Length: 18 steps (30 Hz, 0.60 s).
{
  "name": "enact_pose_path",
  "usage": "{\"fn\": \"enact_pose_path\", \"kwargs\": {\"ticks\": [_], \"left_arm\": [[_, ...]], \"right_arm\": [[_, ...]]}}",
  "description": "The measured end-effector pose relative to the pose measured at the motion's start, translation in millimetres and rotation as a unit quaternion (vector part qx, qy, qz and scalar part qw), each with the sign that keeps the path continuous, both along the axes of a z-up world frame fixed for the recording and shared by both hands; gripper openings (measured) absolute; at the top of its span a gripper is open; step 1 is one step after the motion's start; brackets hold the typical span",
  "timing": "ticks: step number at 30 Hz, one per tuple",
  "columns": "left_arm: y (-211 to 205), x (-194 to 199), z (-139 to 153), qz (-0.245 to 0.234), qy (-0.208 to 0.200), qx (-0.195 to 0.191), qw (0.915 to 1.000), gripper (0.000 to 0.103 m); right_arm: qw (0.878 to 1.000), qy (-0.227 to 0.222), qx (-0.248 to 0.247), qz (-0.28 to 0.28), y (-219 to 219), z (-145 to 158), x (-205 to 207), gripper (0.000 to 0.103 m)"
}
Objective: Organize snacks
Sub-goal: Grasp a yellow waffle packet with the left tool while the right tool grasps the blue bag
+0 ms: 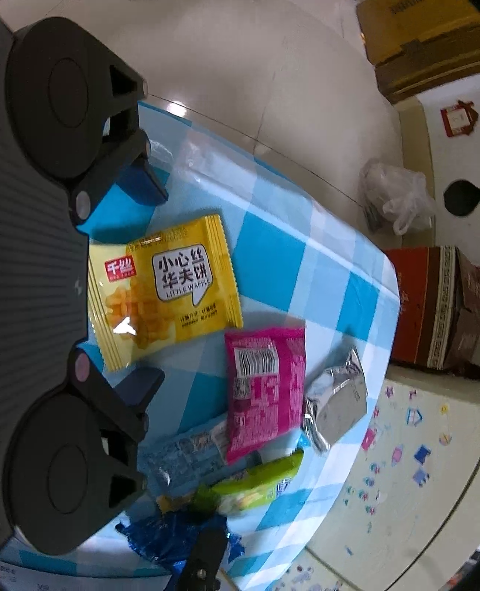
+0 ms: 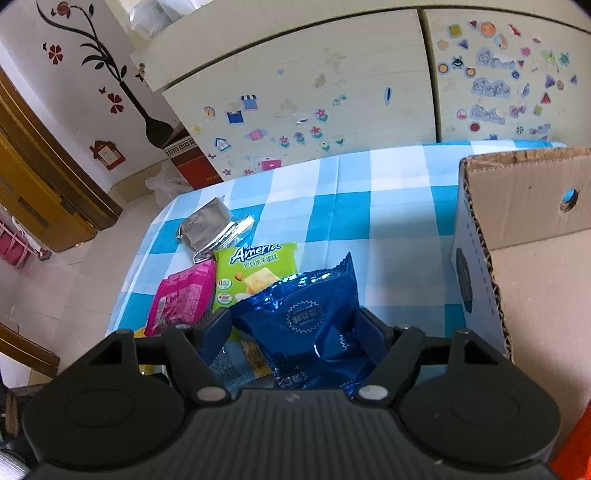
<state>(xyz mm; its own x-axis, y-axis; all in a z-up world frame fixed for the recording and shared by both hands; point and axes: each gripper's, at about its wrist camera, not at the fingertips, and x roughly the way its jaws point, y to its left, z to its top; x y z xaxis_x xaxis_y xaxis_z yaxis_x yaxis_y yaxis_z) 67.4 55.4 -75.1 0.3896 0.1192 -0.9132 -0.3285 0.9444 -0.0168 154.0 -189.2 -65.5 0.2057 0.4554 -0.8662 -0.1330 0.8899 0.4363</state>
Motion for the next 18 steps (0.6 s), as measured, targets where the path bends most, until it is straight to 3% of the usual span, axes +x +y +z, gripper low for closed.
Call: {"fn": "enact_pose_path", "kwargs": {"ticks": [1,3,5,18], "left_arm": [[-1,0,1,-0.003,-0.003,0.001,1.0000,0.091],[-2,-1,5,-0.015,-0.012,-0.006,0.9998,0.075],[-2,0,7,-0.017,-0.013,-0.012,0.9997,0.071],[3,-7,27,-0.011,-0.029,-0.035,0.9989,0.068]], "right_arm": [[1.000,-0.002,-0.004,0.002,1,1,-1,0.067],[1.000,-0.011,-0.012,0.004,3,3,-2,0.061],[1.000,-0.017,-0.017,0.005,3,6,-3,0.058],[0.999,-0.003,0.023,-0.039,-12,27,-9,0.053]]}}
